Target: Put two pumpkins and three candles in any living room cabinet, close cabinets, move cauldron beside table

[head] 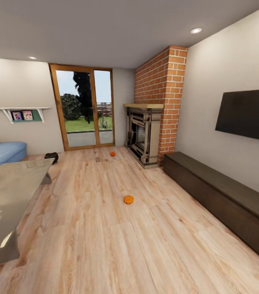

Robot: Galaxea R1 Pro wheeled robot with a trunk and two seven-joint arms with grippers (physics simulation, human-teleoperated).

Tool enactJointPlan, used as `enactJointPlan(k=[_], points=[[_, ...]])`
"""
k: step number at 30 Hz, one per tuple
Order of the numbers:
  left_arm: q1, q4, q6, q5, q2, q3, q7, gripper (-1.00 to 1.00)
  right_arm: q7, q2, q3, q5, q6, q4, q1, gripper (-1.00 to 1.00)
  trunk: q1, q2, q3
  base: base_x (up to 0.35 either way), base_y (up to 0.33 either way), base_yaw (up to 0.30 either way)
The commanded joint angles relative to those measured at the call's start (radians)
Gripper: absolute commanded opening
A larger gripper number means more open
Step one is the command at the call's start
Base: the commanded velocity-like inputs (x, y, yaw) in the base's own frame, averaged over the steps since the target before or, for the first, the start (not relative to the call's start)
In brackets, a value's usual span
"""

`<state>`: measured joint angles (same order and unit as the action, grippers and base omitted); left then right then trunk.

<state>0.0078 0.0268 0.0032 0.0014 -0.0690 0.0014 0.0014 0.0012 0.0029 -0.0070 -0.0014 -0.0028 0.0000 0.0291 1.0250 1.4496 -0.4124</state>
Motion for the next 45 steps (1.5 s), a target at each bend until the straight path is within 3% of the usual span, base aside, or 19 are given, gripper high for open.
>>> enactJointPlan(k=[1,45], points=[[0.001,0.002,0.001,0.000,0.000,0.000,0.000,1.00,0.000,0.000,-0.001,0.000,0.000,0.000,0.001,1.00,0.000,0.000,0.000,0.000,-0.263,-0.207],[0.001,0.002,0.000,-0.003,0.001,-0.001,0.000,1.00,0.000,-0.001,-0.001,0.000,0.000,0.000,0.001,1.00,0.000,0.000,0.039,0.000,-0.242,-0.209]])
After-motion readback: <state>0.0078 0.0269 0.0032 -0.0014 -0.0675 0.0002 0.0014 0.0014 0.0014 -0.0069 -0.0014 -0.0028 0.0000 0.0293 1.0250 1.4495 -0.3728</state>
